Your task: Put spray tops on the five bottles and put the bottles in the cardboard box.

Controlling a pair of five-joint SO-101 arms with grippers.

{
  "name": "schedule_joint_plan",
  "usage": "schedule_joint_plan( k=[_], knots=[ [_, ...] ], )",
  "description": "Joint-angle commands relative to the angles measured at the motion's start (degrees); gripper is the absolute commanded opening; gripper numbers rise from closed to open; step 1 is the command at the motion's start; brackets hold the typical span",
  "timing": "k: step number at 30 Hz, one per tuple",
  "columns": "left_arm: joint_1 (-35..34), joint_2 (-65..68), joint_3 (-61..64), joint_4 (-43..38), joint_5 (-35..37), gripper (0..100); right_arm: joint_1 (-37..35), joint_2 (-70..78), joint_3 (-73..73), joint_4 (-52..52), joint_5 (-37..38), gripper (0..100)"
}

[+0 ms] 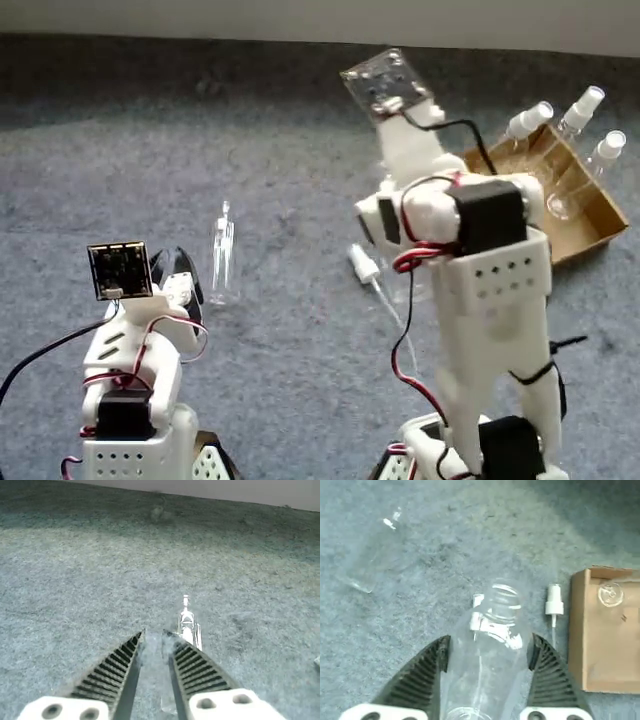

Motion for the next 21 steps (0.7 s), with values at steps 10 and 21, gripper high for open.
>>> schedule_joint_plan(
  k=[10,21],
  knots=[
    [15.25,0.66,-2.95,6.59,-15.12,1,3.38,-20.79,30.73,-16.92,0.09,9.3],
    [16.92,7.43,-14.02,12.04,-18.64,1,3.47,-47.43,52.00,-26.42,0.09,9.3]
  ],
)
